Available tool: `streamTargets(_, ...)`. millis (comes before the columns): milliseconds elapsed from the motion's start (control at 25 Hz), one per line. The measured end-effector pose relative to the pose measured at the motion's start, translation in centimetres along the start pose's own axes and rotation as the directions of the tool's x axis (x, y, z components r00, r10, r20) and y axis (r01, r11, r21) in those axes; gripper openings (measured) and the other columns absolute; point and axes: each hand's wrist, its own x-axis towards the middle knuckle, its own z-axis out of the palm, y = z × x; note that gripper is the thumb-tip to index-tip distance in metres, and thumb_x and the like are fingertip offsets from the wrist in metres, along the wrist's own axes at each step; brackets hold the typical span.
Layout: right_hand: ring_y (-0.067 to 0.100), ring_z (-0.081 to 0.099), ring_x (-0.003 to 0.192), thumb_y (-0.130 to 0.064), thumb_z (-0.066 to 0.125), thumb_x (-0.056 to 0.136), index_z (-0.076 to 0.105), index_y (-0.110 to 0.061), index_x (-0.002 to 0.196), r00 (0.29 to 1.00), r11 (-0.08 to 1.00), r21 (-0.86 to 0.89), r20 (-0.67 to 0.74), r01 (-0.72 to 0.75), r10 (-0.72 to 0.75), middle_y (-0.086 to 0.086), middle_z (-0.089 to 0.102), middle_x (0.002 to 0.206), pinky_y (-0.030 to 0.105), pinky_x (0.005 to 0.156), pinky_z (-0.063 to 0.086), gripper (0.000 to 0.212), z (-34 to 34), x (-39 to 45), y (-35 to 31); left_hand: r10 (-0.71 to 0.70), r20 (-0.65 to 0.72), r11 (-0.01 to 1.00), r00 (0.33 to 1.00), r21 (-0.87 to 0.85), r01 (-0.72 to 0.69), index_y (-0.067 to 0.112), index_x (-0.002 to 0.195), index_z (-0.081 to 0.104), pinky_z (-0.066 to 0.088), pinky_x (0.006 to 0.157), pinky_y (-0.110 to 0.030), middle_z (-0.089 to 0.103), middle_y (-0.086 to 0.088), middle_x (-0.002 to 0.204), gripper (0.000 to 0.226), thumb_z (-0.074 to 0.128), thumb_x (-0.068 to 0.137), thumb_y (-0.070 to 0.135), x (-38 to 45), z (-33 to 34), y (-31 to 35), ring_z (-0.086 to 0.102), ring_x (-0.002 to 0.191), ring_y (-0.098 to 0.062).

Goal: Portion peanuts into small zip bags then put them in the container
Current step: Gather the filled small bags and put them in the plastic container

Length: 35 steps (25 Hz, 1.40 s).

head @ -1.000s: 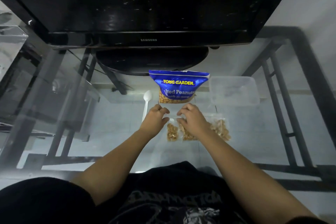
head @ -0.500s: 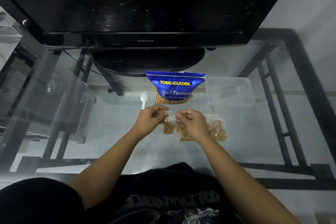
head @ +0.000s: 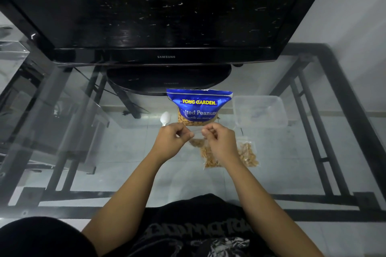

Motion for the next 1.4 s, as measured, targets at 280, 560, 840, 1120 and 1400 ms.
streamTargets(280, 0.01, 0.064, 0.078, -0.016, 0.059, 0.089, 0.062, -0.021, 0.084, 0.98, 0.967, 0.214, 0.167, -0.141, 0.106, -0.007, 0.065, 0.079, 0.019, 0.072, 0.052, 0.008, -0.8, 0.4, -0.1, -0.107, 0.088, 0.936, 0.99, -0.328, 0.13, 0.005, 0.081, 0.066, 0.049, 0.074, -0.023, 0.067, -0.004, 0.086, 0.017, 0.072, 0.079, 0.021, -0.3, -0.6, -1.2, 0.062, 0.081, -0.014)
streamTargets(560, 0.014, 0.06, 0.099, -0.022, 0.052, 0.093, 0.064, -0.015, 0.111, 0.969, 0.99, -0.049, 0.205, -0.132, 0.14, 0.001, 0.065, 0.105, 0.024, 0.089, 0.044, 0.022, -1.0, 1.4, 2.6, -0.238, 0.154, 0.878, 0.959, -0.387, 0.281, 0.014, 0.08, 0.066, 0.053, 0.072, -0.024, 0.065, -0.008, 0.077, 0.007, 0.065, 0.085, 0.009, -1.6, 1.2, -3.6, 0.06, 0.075, -0.018)
streamTargets(840, 0.023, 0.039, 0.122, -0.022, 0.053, 0.093, 0.058, -0.013, 0.122, 0.957, 0.817, -0.563, 0.285, 0.122, 0.053, 0.005, 0.053, 0.126, 0.031, 0.1, 0.035, 0.031, -1.2, 2.1, 5.4, -0.361, -0.002, 0.923, 0.932, -0.145, 0.357, 0.009, 0.079, 0.065, 0.056, 0.06, -0.025, 0.064, -0.005, 0.072, 0.008, 0.061, 0.086, 0.007, -1.8, 2.7, -4.5, 0.062, 0.064, -0.02)
streamTargets(1120, 0.02, 0.053, 0.102, -0.014, 0.057, 0.089, 0.061, -0.015, 0.097, 0.958, 0.879, -0.447, 0.285, 0.166, -0.036, 0.003, 0.063, 0.102, 0.025, 0.08, 0.04, 0.009, -1.5, 1.5, 5.0, -0.184, -0.199, 0.924, 0.963, 0.298, 0.238, 0.003, 0.111, 0.056, 0.047, 0.075, -0.033, 0.063, -0.014, 0.098, 0.033, 0.065, 0.085, 0.023, -2.3, 3.0, -3.8, 0.061, 0.085, -0.028)
streamTargets(1400, 0.008, 0.066, 0.079, -0.017, 0.065, 0.086, 0.059, -0.022, 0.097, 0.964, 0.99, 0.095, 0.253, -0.109, 0.082, -0.003, 0.068, 0.087, 0.016, 0.065, 0.051, 0.013, -2.9, -1.4, 3.7, 0.007, 0.157, 0.99, 0.988, -0.138, 0.015, 0.015, 0.12, 0.058, 0.051, 0.09, -0.022, 0.066, 0.004, 0.102, 0.035, 0.064, 0.086, 0.016, -1.7, 4.0, -0.1, 0.062, 0.092, -0.001)
